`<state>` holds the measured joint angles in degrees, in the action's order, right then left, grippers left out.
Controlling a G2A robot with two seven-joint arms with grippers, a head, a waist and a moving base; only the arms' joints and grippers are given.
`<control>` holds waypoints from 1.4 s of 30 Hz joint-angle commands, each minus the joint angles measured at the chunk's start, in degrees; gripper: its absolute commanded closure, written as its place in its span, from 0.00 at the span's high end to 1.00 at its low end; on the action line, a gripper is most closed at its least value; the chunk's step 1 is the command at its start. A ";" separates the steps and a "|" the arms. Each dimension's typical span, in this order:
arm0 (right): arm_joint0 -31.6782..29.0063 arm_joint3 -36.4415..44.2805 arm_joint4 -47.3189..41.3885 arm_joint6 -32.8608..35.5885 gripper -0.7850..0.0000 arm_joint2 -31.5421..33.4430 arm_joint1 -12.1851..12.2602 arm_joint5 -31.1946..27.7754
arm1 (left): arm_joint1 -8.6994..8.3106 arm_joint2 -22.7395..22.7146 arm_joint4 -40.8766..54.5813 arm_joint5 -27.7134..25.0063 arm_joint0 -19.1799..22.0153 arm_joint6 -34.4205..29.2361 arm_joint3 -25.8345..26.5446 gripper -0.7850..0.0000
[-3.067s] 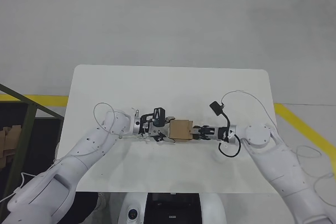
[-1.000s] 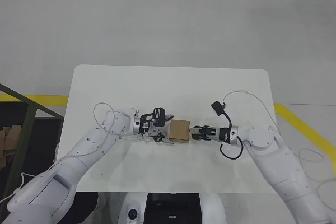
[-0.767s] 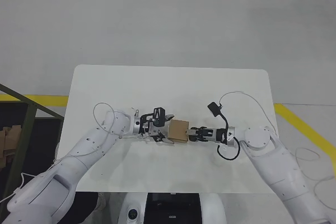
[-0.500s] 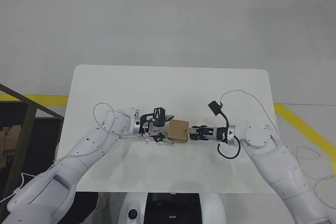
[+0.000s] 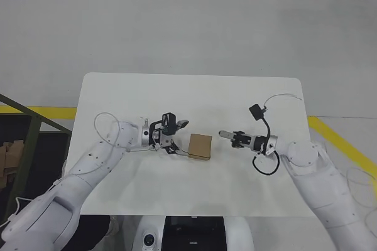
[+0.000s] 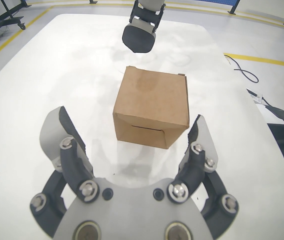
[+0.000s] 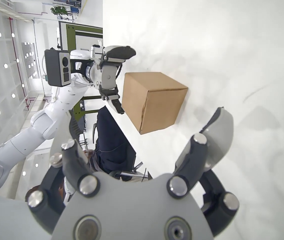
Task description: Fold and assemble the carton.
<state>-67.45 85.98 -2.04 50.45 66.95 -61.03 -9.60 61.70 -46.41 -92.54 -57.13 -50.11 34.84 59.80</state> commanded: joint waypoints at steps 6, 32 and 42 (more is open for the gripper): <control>-1.34 2.22 3.21 -3.82 1.00 4.17 0.79 -3.30 | -1.94 -4.38 3.42 -0.87 -0.92 0.79 1.40 1.00; -0.57 12.34 12.29 -4.68 1.00 18.36 3.42 -2.18 | -5.72 -23.51 34.04 3.53 -2.50 -33.96 10.62 1.00; 0.18 12.25 12.26 -3.58 1.00 18.99 3.63 -2.05 | -5.99 -24.55 37.06 3.35 -2.29 -37.66 11.96 1.00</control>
<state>-67.27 98.24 10.22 46.86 85.94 -57.40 -11.65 55.70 -70.96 -55.49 -53.77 -52.40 -2.82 71.76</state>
